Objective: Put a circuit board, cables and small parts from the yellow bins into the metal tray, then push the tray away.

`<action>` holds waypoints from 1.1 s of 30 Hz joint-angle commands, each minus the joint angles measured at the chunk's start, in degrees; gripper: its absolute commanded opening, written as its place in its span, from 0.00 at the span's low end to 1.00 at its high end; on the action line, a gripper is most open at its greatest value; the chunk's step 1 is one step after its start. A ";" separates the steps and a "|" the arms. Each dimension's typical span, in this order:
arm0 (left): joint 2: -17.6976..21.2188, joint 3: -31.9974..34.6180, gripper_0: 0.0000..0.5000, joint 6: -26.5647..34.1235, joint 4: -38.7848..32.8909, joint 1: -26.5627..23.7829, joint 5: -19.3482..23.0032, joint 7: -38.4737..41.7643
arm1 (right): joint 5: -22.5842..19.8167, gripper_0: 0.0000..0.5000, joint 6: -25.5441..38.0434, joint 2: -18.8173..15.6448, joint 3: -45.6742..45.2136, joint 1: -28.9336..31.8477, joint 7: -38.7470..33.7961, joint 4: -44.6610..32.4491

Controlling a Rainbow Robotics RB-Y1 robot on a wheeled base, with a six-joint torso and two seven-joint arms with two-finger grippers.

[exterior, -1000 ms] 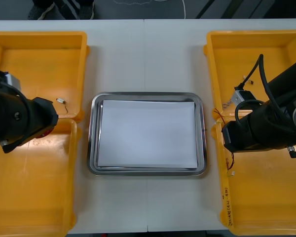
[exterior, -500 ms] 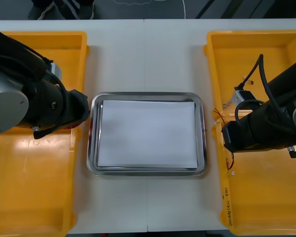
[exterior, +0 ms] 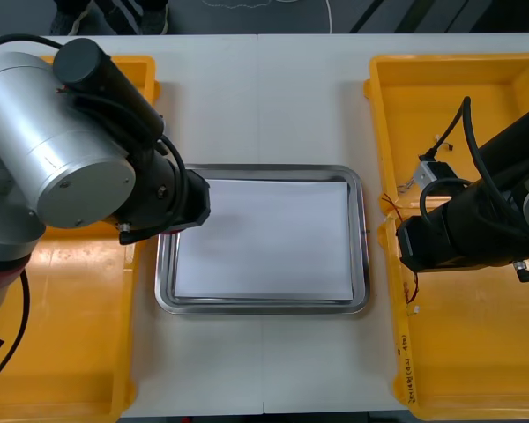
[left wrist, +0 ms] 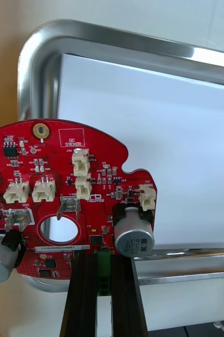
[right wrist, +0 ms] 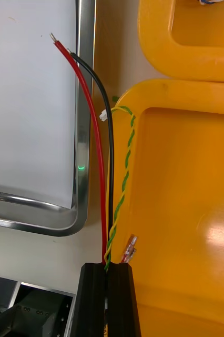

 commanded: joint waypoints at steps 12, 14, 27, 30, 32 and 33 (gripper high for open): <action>-7.54 -10.70 0.00 0.36 7.01 -4.09 -2.97 -0.99 | -0.53 0.00 0.25 -0.01 0.49 -0.77 -1.84 -0.44; -7.54 -11.93 0.00 0.36 7.45 -4.09 -2.97 -0.99 | -0.53 0.00 0.25 -0.01 0.40 -0.77 -1.84 -0.44; -8.16 -14.57 0.00 0.36 8.42 1.27 -6.84 -5.12 | -0.53 0.00 0.25 -0.01 0.49 -0.77 -1.84 -0.44; -8.77 -14.48 0.00 0.36 8.42 2.41 -8.60 -6.79 | -0.44 0.00 0.25 -0.01 0.40 -0.77 -1.75 -0.44; -9.03 -14.48 0.00 0.36 8.42 2.94 -9.21 -7.14 | -0.27 0.00 0.25 -0.01 0.49 -0.77 -1.58 -0.44; -8.95 -14.48 0.00 0.36 8.42 3.11 -9.30 -7.23 | -0.27 0.00 0.25 -0.01 0.49 -0.77 -1.58 -0.44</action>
